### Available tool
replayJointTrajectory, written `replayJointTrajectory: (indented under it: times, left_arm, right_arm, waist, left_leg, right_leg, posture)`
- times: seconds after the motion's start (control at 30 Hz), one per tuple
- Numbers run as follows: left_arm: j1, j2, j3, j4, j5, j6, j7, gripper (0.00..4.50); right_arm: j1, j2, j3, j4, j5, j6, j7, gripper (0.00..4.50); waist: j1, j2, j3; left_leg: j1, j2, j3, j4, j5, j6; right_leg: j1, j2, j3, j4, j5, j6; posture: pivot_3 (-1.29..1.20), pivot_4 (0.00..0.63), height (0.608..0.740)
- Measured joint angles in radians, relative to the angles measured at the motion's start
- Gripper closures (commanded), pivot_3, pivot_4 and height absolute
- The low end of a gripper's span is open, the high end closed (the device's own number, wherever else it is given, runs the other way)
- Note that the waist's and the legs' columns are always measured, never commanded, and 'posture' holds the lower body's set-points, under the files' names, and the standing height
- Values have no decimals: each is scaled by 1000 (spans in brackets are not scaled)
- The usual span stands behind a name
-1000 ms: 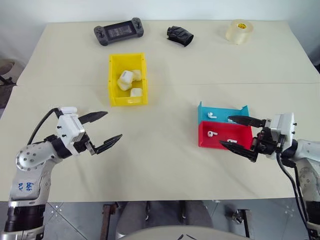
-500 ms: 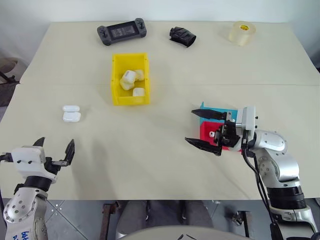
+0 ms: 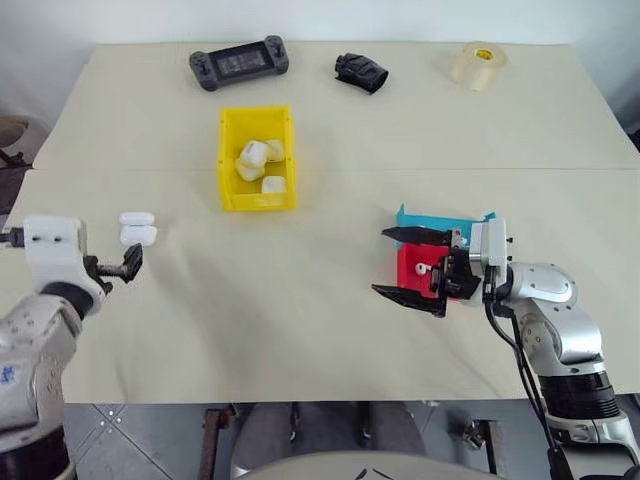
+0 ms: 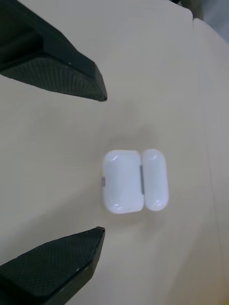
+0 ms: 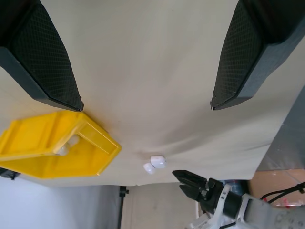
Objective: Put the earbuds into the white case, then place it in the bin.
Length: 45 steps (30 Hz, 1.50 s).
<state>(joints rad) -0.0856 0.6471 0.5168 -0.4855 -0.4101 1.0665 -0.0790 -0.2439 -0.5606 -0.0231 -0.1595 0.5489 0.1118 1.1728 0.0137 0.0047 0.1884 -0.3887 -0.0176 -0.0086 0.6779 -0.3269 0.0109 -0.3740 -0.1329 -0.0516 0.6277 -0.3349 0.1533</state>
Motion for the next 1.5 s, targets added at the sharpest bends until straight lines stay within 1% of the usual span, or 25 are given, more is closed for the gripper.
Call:
replayJointTrajectory:
  times: [0.07, 0.13, 0.2, 0.3, 0.43, 0.53, 0.7, 0.93, 1.17, 1.5]
  left_arm:
    - [-141, 58, -34, 55, -8, 202, 2, 14]
    - [-243, 95, -57, 112, -11, 366, -2, 14]
    - [-316, 110, -84, 164, -10, 464, -8, 14]
    - [-410, 120, -124, 257, -9, 534, -26, 14]
    - [-476, 125, -166, 342, -2, 546, -33, 14]
    - [-518, 153, -220, 396, 21, 545, -44, 14]
    - [-567, 195, -267, 486, 56, 506, -67, 14]
    - [-579, 182, -280, 550, 74, 508, -89, 14]
    - [-648, 161, -273, 650, 95, 535, -98, 14]
    - [-713, 198, -380, 779, 108, 460, -174, 14]
  right_arm:
    - [10, 2, -4, -12, 0, 1, -14, 0]
    - [22, 3, -3, -32, 1, 2, -25, 0]
    - [33, 4, -1, -45, 1, 5, -32, 0]
    - [42, 8, 0, -66, 3, 8, -48, 0]
    - [58, 23, 2, -78, 3, 11, -69, 0]
    - [64, 30, 7, -94, 3, 18, -82, 0]
    - [64, 41, 16, -102, 3, 18, -99, 0]
    - [76, 61, 17, -110, 1, 17, -126, 0]
    - [80, 68, 18, -114, -1, 13, -143, 0]
    - [103, 98, 42, -118, -14, -4, -165, 0]
  waist:
    - [0, 0, 0]
    - [-2, 0, 0]
    - [-5, 0, 0]
    - [-10, 0, 0]
    - [-15, 0, 0]
    - [-15, -1, 0]
    - [-14, -1, 0]
    - [-14, -1, 0]
    - [-14, -1, 0]
    - [-12, -1, 0]
  left_leg:
    - [0, -1, 0, 0, 0, -1]
    - [0, -2, 0, 0, 0, -1]
    - [0, -2, 0, 0, 0, -1]
    - [0, -2, 0, -1, 1, -1]
    - [0, -2, 0, -1, 1, -1]
    - [0, -3, 0, -1, 1, -2]
    - [0, -3, 0, -1, 1, -2]
    - [-1, -3, 0, 0, 1, -2]
    - [-1, -4, 0, 0, 1, -2]
    - [-1, -4, 0, 1, 1, -2]
  right_leg:
    - [0, 1, 0, 0, 0, 0]
    - [0, 1, 0, 0, 0, 0]
    - [-1, 1, 0, 1, 0, 0]
    - [-1, 1, 0, 1, 0, 0]
    - [-1, 2, 0, 0, 0, 0]
    - [-1, 2, 0, 0, 0, 0]
    - [-1, 2, 0, 0, 0, 0]
    - [-1, 2, 0, 1, 0, 0]
    - [-1, 2, -1, 1, 0, 0]
    - [-1, 2, 0, 2, 0, 0]
  posture:
    - [0, 150, 740]
    - [0, 150, 740]
    - [0, 150, 740]
    - [0, 150, 740]
    - [0, 150, 740]
    - [0, 150, 740]
    - [0, 150, 740]
    - [0, 150, 740]
    - [0, 150, 740]
    - [0, 150, 740]
